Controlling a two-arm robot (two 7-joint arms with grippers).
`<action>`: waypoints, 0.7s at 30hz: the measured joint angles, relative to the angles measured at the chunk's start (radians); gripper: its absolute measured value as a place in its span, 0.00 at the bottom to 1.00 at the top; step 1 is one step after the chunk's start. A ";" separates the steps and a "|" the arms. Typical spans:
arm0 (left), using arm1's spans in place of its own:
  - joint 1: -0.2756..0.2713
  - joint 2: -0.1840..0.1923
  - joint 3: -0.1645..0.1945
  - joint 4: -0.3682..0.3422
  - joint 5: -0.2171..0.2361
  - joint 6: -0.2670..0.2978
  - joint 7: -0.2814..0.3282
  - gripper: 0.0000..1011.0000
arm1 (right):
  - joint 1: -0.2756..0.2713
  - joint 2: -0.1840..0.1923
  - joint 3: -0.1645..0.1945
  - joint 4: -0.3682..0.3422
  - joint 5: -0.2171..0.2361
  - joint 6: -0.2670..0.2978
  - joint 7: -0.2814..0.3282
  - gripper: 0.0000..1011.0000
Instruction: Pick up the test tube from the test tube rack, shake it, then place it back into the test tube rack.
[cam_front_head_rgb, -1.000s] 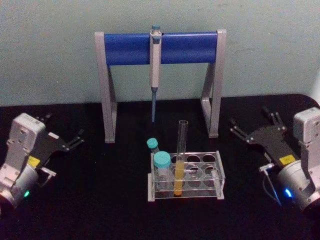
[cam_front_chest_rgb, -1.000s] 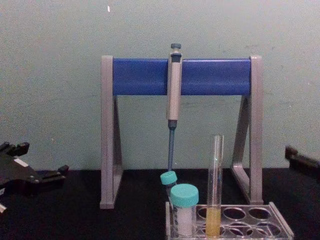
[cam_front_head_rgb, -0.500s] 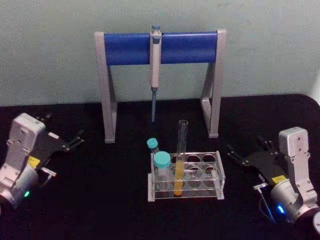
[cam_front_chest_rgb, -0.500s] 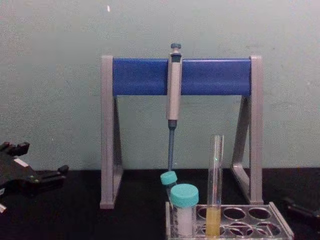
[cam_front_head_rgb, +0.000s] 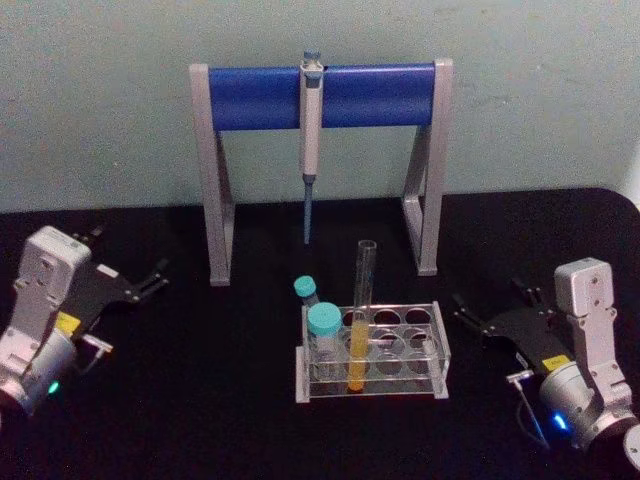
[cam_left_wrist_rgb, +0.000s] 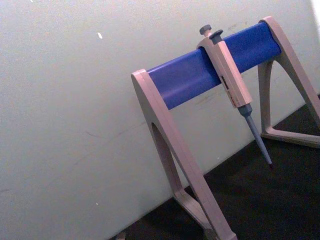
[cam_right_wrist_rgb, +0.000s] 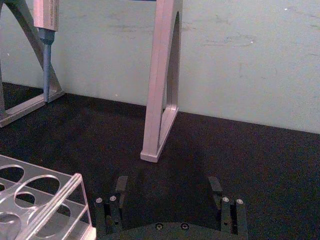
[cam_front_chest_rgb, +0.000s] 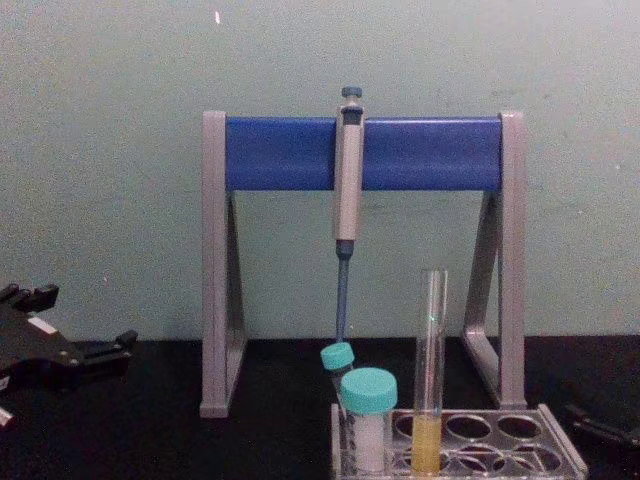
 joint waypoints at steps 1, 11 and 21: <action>0.000 0.000 0.000 0.000 0.000 0.000 0.000 0.99 | 0.000 0.000 0.000 0.000 0.000 0.000 0.000 0.99; 0.000 0.000 0.000 0.000 0.000 0.000 0.000 0.99 | 0.000 0.001 -0.001 -0.001 0.001 0.000 0.000 0.99; 0.000 0.000 0.000 0.000 0.000 0.000 0.000 0.99 | 0.000 0.002 -0.002 -0.002 0.001 -0.001 -0.001 0.99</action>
